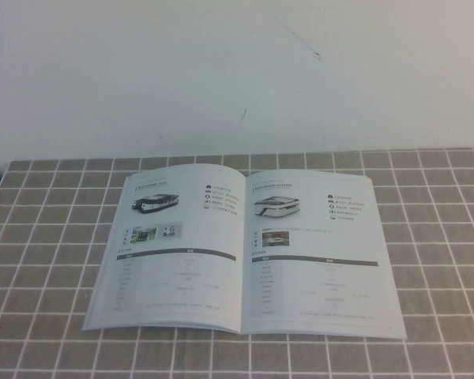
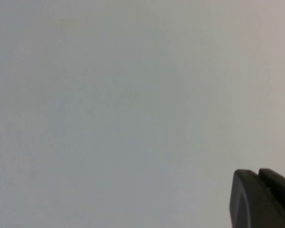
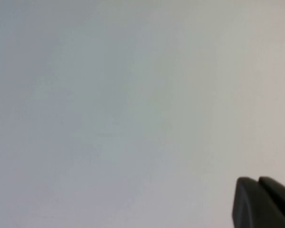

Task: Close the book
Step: 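Close the open booklet and leave it lying on the table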

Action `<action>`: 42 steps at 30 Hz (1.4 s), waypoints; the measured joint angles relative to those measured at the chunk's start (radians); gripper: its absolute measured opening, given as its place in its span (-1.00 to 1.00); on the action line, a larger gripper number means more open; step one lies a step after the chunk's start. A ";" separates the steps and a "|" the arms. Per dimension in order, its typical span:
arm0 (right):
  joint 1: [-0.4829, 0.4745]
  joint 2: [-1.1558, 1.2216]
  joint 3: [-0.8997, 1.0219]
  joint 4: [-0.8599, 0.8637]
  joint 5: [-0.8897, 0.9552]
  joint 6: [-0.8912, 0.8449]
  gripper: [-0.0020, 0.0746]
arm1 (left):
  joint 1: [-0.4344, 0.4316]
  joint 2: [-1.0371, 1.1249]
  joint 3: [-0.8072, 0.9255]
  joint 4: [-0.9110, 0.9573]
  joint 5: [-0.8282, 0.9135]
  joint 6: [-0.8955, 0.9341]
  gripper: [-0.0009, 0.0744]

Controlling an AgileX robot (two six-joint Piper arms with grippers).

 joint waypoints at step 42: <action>0.143 1.569 -1.099 0.891 1.260 -0.891 -0.95 | 0.000 0.569 -0.463 -0.898 0.819 0.579 -0.98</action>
